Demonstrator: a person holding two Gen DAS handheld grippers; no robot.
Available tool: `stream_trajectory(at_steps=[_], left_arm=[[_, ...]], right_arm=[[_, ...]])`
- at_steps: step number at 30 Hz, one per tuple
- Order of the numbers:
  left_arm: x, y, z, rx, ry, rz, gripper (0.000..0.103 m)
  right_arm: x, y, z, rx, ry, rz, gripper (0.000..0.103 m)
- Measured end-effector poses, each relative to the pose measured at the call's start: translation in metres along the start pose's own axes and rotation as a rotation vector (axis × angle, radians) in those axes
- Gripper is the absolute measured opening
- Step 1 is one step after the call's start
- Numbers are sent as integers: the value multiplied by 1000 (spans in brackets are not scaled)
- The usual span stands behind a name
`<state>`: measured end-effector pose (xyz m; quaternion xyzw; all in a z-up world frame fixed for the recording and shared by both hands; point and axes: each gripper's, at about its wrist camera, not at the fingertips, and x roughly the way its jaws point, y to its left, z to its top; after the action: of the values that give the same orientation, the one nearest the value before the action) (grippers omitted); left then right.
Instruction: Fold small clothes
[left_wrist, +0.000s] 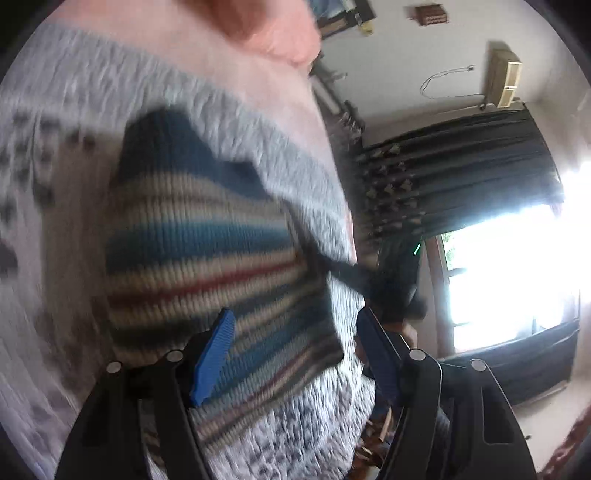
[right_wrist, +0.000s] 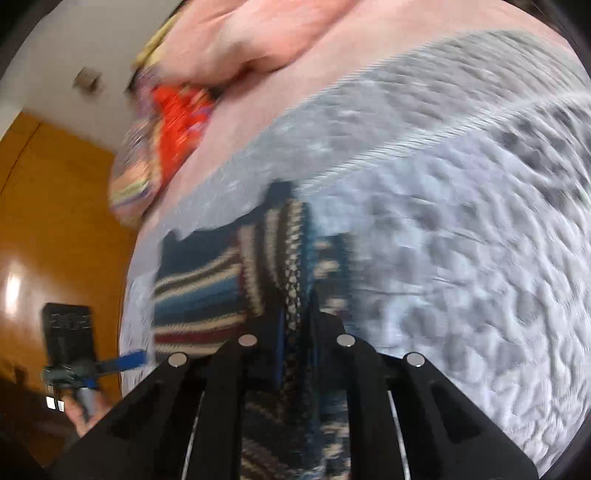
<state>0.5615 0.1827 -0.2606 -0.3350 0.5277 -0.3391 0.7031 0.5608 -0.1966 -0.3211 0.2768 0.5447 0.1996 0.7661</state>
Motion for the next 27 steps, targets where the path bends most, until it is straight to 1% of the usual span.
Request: stream_trajectory(at_steps=[1, 3, 4, 5, 7, 8, 9, 11, 12, 13, 14, 15, 16, 17, 19, 20, 21, 22, 24, 25, 26, 27], left_arm=[[1, 2, 10, -14, -13, 13, 69], [7, 8, 25, -31, -16, 47, 69], [13, 14, 34, -31, 2, 89, 69], [20, 21, 39, -43, 25, 119, 69], [30, 31, 45, -58, 54, 148, 69], [32, 29, 51, -50, 61, 158, 69], [34, 27, 53, -39, 68, 163, 69], [39, 23, 55, -16, 82, 176, 69], [41, 22, 55, -4, 87, 180, 69], [42, 21, 54, 7, 91, 186, 68], [44, 22, 55, 4, 92, 184, 67], [43, 24, 56, -5, 89, 182, 64], [41, 26, 60, -16, 89, 185, 57], [42, 27, 61, -19, 93, 193, 55], [34, 23, 60, -26, 86, 204, 54], [26, 16, 57, -12, 67, 181, 54], [19, 9, 53, 6, 60, 152, 55], [14, 0, 48, 26, 64, 110, 55], [14, -9, 35, 50, 93, 76, 55], [20, -10, 25, 68, 120, 88, 55], [27, -7, 20, 77, 136, 126, 55], [32, -2, 17, 83, 145, 172, 55]], right_arm=[[6, -9, -4, 10, 14, -9, 10], [10, -15, -9, 16, 21, 16, 14], [6, -13, -7, 29, 21, 49, 20], [4, -11, -5, 39, 18, 58, 23], [-10, -6, 4, 38, -22, 63, 24], [-17, 6, 10, 12, -51, 65, 25], [-20, 13, 15, -6, -59, 83, 27], [-13, 27, 22, -47, -20, 113, 29], [-4, 30, 24, -57, 22, 120, 29], [13, 30, 25, -65, 72, 79, 25], [19, 28, 21, -84, 91, 12, 9], [29, 23, 21, -104, 104, -45, 0], [34, 15, 22, -100, 105, -56, 0], [34, 8, 24, -57, 108, -20, 0], [21, 10, 26, -36, 97, 7, 0], [7, 13, 23, -38, 83, 26, 7], [-1, 16, 21, -41, 79, 46, 7], [-12, 19, 12, -52, 86, 83, 7], [-25, 23, -4, -78, 113, 112, 7], [-21, 26, -9, -87, 135, 118, 8], [-17, 26, -18, -110, 152, 67, 0], [-12, 21, -23, -123, 153, 14, 0]])
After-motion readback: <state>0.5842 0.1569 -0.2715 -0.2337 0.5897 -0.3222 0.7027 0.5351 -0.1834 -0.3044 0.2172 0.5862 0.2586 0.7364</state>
